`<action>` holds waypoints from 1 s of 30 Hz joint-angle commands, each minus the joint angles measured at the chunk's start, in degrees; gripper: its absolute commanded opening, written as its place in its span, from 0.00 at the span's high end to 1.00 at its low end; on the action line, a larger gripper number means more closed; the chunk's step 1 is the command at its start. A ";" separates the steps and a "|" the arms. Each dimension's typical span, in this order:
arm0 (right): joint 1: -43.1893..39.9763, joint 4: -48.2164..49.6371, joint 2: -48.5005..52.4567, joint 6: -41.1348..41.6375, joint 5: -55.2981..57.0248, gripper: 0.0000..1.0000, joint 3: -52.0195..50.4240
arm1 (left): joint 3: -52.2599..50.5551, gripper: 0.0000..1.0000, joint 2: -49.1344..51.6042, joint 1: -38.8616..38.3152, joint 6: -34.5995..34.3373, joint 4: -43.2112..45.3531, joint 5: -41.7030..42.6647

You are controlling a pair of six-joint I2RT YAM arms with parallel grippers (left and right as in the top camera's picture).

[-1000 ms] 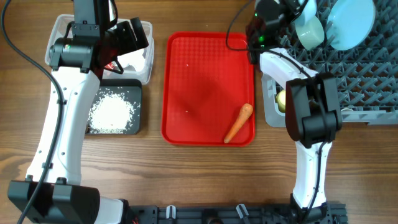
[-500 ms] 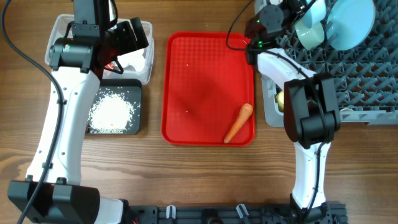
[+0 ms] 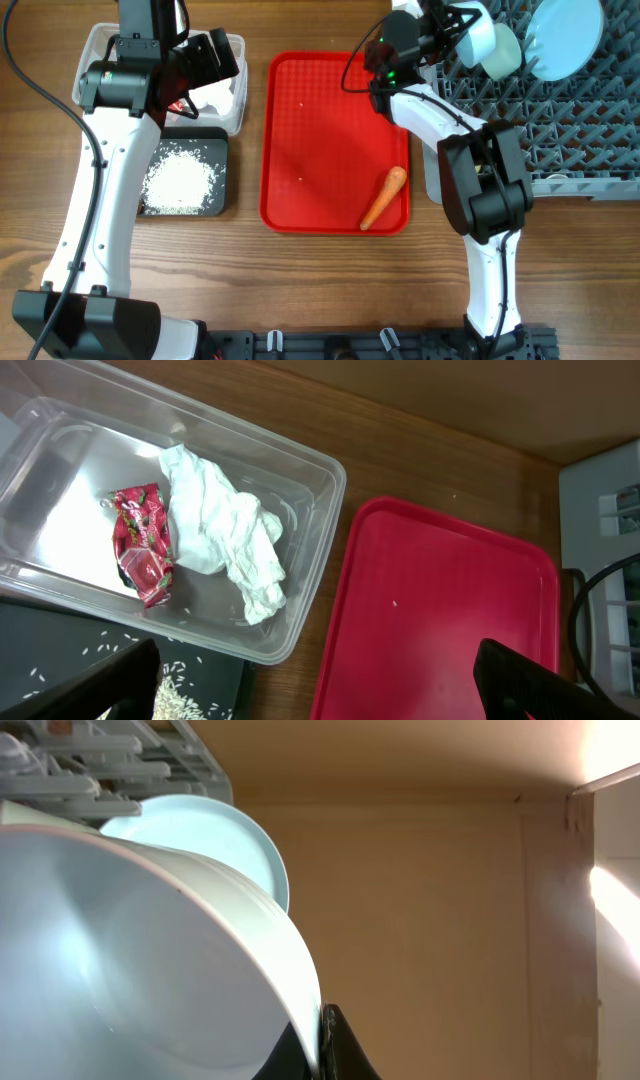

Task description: Sort waste into correct bins and load items into the dishwasher rack

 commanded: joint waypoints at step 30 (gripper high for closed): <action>-1.53 -29.35 0.63 24.22 -4.48 0.35 -0.90 | 0.04 0.00 0.11 -0.04 -0.48 0.15 -0.57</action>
